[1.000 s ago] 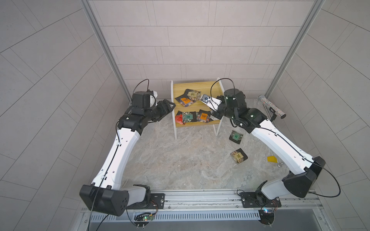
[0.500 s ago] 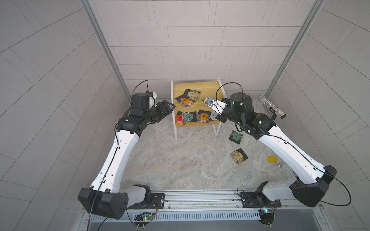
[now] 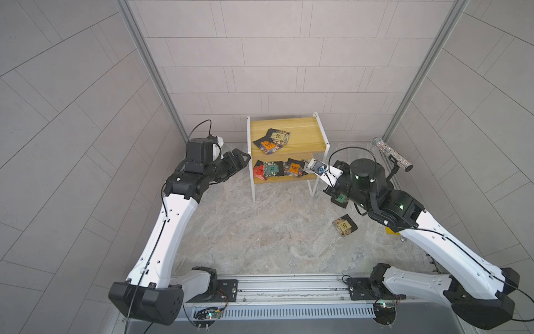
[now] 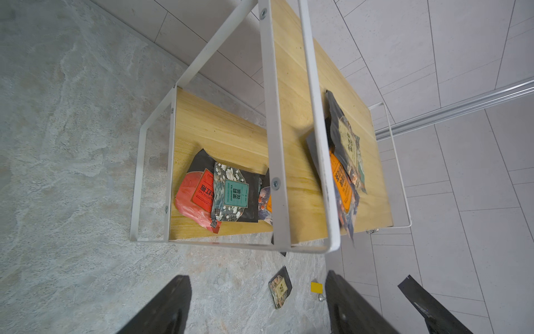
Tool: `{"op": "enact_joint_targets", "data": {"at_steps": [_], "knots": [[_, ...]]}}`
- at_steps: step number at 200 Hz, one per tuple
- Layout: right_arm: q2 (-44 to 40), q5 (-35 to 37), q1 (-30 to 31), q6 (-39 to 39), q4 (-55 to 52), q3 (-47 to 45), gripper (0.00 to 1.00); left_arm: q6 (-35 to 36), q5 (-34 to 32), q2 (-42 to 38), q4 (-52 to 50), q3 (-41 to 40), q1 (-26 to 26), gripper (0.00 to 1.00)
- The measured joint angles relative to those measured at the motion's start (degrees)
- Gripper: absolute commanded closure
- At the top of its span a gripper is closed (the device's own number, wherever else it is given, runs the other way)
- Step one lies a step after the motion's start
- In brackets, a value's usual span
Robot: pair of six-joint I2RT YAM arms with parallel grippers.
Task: Remove the tea bags from the shelf
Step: Place the tea bag at the center of the board.
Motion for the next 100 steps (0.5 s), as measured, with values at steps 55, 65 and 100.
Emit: {"op": "enact_joint_targets", "data": {"at_steps": [55,65,100], "knots": [[-7.8,4.8,3.6,4.4,-3.5,-8.9,0.96,1.6,-0.3,-4.7,-1.2,-4.7,0.0,0.18],[-8.7,5.4,3.6,5.4,-4.3,-10.2,0.96,2.0,-0.5,-5.8,-1.5,-5.7,0.0,0.18],[-10.3,7.5,4.0,8.8,-7.3,-14.6,0.96,3.1,-1.8,-9.1,-2.4,-10.7,0.0,0.18]]}}
